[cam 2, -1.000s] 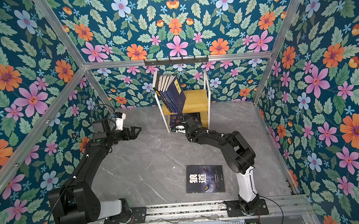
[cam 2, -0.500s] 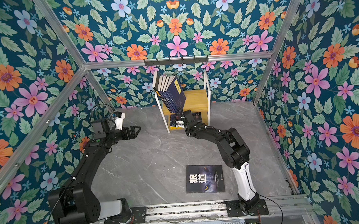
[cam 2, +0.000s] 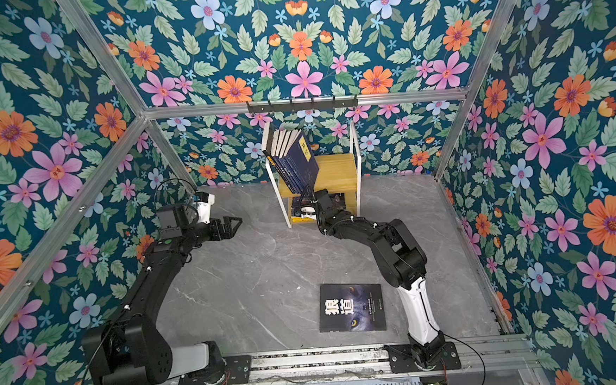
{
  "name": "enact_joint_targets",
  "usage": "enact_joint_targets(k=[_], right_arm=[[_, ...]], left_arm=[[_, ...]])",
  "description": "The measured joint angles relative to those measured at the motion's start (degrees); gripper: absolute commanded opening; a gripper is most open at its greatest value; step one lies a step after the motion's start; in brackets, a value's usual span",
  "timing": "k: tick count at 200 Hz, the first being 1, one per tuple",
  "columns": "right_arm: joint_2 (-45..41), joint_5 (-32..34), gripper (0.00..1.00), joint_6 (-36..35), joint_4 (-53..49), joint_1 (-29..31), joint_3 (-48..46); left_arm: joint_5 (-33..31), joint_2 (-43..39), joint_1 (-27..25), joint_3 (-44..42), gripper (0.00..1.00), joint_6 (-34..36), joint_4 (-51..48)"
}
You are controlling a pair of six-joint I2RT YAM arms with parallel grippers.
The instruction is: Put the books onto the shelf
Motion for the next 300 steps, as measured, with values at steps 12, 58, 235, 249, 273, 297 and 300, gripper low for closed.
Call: enact_joint_targets(k=[12, 58, 235, 249, 273, 297, 300], right_arm=[[-0.1, -0.1, 0.02, 0.0, 0.2, 0.0, -0.3], [-0.5, -0.7, 0.01, 0.0, 0.3, 0.0, -0.5], [-11.5, -7.4, 0.53, 4.2, -9.3, 1.6, -5.1], [-12.1, -8.6, 0.5, 5.4, -11.3, 1.4, -4.7], [-11.8, -10.6, 0.46, 6.1, -15.1, 1.2, -3.2], [-10.5, -11.5, 0.48, 7.5, -17.0, 0.1, -1.2], [-10.3, -11.5, 0.48, 7.8, -17.2, 0.0, -1.0]], left_arm=[[0.0, 0.0, 0.0, 0.0, 1.0, 0.0, 0.0], [0.0, -0.1, 0.0, 0.0, 1.0, 0.0, 0.0], [0.0, 0.0, 0.0, -0.2, 1.0, 0.0, 0.0], [0.1, 0.0, -0.1, -0.2, 1.0, -0.1, 0.0], [0.2, 0.0, -0.2, -0.2, 1.0, -0.2, 0.0], [0.2, -0.4, -0.3, -0.2, 1.0, -0.2, 0.0], [0.2, -0.5, -0.3, -0.2, 1.0, -0.2, 0.0]])
